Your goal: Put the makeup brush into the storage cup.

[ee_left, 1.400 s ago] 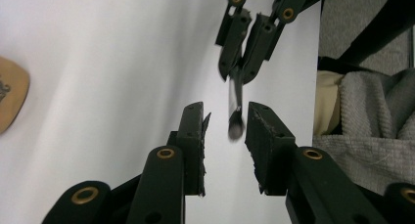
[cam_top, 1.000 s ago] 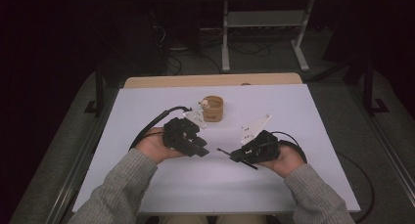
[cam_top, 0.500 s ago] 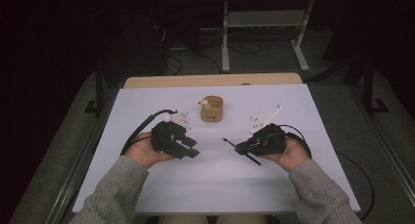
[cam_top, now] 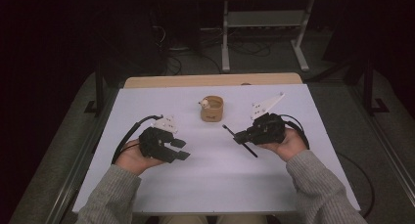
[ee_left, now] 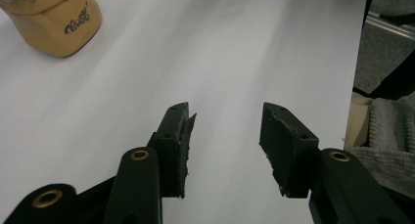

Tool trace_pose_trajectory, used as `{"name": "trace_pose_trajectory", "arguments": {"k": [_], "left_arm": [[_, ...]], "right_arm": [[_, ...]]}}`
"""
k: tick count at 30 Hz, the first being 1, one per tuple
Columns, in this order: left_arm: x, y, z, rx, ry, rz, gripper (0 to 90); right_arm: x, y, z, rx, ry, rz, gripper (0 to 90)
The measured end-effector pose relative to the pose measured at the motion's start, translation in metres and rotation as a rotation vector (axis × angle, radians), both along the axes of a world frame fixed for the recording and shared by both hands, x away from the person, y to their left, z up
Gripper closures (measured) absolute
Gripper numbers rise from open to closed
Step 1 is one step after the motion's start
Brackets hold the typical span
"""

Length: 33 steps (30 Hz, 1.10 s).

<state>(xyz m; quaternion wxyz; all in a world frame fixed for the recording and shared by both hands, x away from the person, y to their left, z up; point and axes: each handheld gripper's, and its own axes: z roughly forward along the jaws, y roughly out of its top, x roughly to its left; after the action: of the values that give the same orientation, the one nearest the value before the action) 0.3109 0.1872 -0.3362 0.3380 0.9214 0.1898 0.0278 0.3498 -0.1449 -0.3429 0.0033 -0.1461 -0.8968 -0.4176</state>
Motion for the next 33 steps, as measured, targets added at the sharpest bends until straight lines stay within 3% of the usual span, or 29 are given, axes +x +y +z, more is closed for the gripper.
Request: {"name": "trace_pose_trajectory", "arguments": {"k": [10,24,33], "left_arm": [[-0.007,0.012,-0.01,-0.031,-0.001,0.03,50.7],[-0.015,0.026,-0.02,-0.053,-0.016,0.082,46.6],[-0.019,0.032,-0.028,-0.063,-0.028,0.118,43.8]], "right_arm": [[0.009,0.008,0.004,0.017,0.005,-0.006,83.1],[0.027,0.009,0.01,0.082,0.019,-0.057,82.9],[0.043,0.019,0.017,0.086,0.02,-0.062,82.9]]}}
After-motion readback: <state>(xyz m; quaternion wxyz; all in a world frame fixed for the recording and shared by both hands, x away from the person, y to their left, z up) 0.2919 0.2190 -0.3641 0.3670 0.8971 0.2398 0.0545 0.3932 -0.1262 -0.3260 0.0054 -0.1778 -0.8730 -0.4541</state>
